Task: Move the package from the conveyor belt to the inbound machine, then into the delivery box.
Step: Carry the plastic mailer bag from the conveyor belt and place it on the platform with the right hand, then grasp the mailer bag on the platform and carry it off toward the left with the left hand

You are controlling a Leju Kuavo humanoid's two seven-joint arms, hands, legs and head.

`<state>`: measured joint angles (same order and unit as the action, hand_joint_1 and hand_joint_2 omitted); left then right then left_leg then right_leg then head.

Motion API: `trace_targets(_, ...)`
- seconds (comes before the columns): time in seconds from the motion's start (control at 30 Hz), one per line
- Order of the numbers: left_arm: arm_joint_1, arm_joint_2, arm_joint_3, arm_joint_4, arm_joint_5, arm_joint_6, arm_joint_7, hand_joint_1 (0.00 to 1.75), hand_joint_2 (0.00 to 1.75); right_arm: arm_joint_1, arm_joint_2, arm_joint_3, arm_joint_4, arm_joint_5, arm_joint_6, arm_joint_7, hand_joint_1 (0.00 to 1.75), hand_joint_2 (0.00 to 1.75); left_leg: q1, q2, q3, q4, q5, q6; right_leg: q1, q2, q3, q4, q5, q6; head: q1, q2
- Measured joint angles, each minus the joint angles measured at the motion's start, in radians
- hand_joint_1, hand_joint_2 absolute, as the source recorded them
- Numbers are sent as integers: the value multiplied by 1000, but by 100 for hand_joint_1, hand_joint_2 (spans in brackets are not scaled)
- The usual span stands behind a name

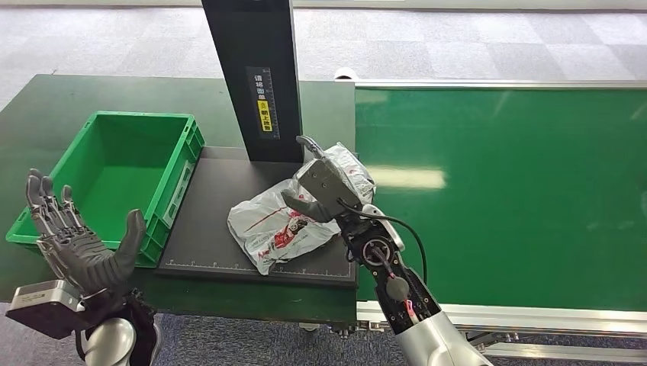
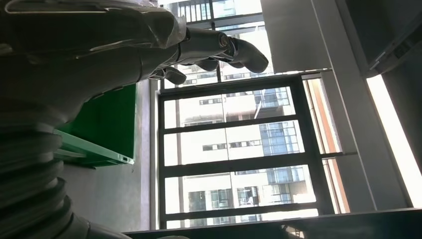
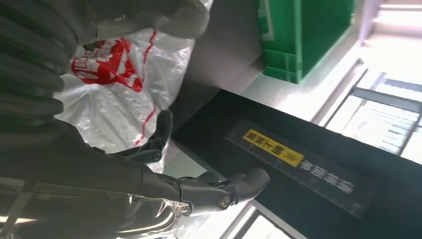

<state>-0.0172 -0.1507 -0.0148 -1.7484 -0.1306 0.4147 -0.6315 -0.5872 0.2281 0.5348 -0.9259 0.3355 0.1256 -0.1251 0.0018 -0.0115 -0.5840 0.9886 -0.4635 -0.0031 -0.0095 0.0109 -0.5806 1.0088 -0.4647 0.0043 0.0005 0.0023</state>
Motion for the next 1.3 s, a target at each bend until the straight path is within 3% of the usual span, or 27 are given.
trace_targets(0.13,-1,2,-58,27,-86,-135,100,0,175,35,-3,-30,-89,-26,-112,-150,0,175,0,-1,0,0,0,0,-1,-1,-1,0,0,0,0,0)
trace_targets(0.2,-8,2,-102,65,-146,-183,141,0,175,68,-7,-64,-188,-37,-176,-185,0,175,-1,-1,-1,0,0,0,-1,-1,-1,0,0,0,0,0)
trace_targets(0.37,-33,0,-173,139,-186,-196,159,0,175,125,-23,-120,-369,-47,-203,-188,0,175,-2,1,-1,0,-1,0,-2,2,-2,0,0,0,0,0)
trace_targets(0.6,-47,1,-201,171,-207,-226,190,0,175,156,-29,-143,-442,-42,-238,-220,0,175,-1,0,0,1,-1,0,-1,1,-3,-1,0,0,0,0)
trace_targets(0.73,-181,-29,-257,370,-351,-330,300,0,175,225,-28,-196,-567,-50,-395,-313,0,175,-1,-12,-1,1,1,1,-2,-12,-2,-1,-1,1,0,0)
trace_targets(0.97,-463,-146,-332,890,-443,-263,291,0,175,308,-16,-256,-712,-33,-368,-306,0,175,-3,-4,-1,2,1,2,-4,-3,0,-1,3,3,0,0)
trace_targets(1.13,-535,-176,-350,1050,-464,-246,304,0,175,322,-11,-273,-732,-32,-365,-310,0,175,-3,-2,-1,2,1,2,-4,-2,-1,-1,3,3,0,0)
trace_targets(1.3,-597,-192,-405,1173,-572,-140,465,0,175,323,-1,-278,-731,-44,-330,-309,0,175,-2,-2,-1,2,1,2,-3,-2,0,-1,3,3,0,0)
